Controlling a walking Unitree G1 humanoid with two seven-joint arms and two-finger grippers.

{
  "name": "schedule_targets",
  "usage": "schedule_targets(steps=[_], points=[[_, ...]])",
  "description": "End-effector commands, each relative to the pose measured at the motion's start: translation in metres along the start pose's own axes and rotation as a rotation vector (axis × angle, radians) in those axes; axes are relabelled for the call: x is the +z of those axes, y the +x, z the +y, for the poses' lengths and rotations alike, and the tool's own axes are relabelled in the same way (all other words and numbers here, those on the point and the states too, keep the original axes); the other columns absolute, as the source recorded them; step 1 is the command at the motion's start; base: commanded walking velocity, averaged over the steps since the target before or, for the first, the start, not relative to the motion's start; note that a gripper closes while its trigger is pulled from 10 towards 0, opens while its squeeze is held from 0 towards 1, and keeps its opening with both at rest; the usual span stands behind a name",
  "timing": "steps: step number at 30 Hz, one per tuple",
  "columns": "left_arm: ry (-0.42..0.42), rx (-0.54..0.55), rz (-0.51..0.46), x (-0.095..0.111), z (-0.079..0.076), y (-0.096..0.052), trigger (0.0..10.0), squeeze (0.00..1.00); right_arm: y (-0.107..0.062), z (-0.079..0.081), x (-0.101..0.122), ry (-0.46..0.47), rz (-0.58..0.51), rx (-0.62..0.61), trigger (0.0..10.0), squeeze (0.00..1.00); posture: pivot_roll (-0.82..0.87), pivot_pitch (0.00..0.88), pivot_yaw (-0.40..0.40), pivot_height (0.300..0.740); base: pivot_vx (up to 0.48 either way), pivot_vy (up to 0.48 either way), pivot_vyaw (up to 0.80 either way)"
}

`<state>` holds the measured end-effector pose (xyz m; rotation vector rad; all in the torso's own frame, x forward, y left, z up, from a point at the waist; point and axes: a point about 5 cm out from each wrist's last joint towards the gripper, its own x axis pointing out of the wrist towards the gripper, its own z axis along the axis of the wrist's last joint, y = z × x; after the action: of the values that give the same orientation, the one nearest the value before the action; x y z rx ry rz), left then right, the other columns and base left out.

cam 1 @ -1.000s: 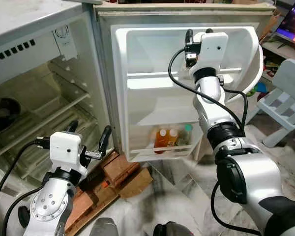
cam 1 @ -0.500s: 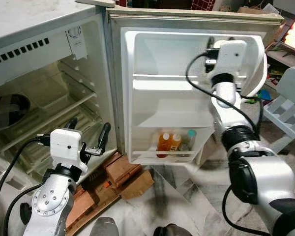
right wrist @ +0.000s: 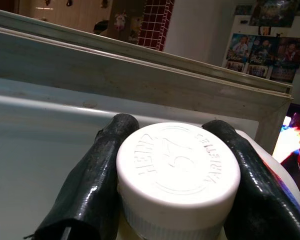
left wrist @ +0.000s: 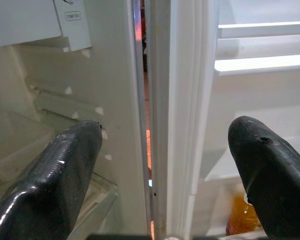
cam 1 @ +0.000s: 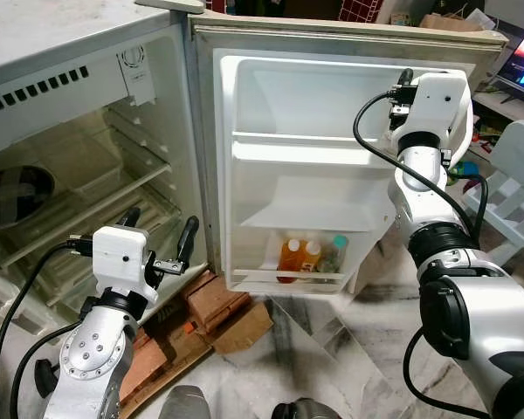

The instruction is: Restocking fridge

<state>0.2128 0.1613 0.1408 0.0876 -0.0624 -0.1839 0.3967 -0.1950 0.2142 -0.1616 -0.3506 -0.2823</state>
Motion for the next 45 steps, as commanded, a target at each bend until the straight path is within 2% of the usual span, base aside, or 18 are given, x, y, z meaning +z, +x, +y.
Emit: schedule_targets(steps=[1, 4, 5, 6, 24, 29, 45], points=[[0.013, -0.005, 0.006, -0.002, 0.000, 0.001, 10.0, 0.00, -0.009, -0.014, -0.024, -0.010, 0.114, -0.052, 10.0, 0.00, 0.33, 0.046, -0.042, 0.740, 0.000, 0.000, 0.00], [0.015, -0.009, 0.007, -0.002, -0.001, 0.002, 10.0, 0.00, -0.010, -0.014, -0.025, 0.006, 0.118, -0.055, 10.0, 0.00, 0.33, 0.047, -0.041, 0.740, 0.000, 0.000, 0.00], [0.016, -0.010, 0.007, -0.002, -0.001, 0.002, 10.0, 0.00, -0.010, -0.014, -0.025, 0.009, 0.117, -0.057, 10.0, 0.75, 0.33, 0.047, -0.040, 0.740, 0.000, 0.000, 0.00], [0.016, -0.012, 0.007, -0.002, -0.001, 0.002, 10.0, 0.00, -0.010, -0.014, -0.024, 0.011, 0.113, -0.059, 10.0, 1.00, 0.33, 0.047, -0.040, 0.740, 0.000, 0.000, 0.00], [0.043, -0.016, 0.001, -0.002, 0.001, 0.011, 10.0, 0.00, 0.016, -0.022, 0.028, 0.006, -0.124, -0.067, 10.0, 1.00, 0.32, 0.033, -0.033, 0.740, 0.000, 0.000, 0.00], [0.051, -0.009, -0.005, -0.001, 0.003, 0.014, 10.0, 0.00, 0.019, -0.019, 0.038, 0.004, -0.174, -0.042, 10.0, 1.00, 0.31, 0.033, -0.038, 0.740, 0.000, 0.000, 0.00], [0.057, -0.006, -0.023, 0.000, 0.004, 0.017, 10.0, 0.00, 0.014, -0.023, 0.039, 0.010, -0.210, -0.037, 10.0, 1.00, 0.30, 0.026, -0.035, 0.740, 0.000, 0.000, 0.00]])
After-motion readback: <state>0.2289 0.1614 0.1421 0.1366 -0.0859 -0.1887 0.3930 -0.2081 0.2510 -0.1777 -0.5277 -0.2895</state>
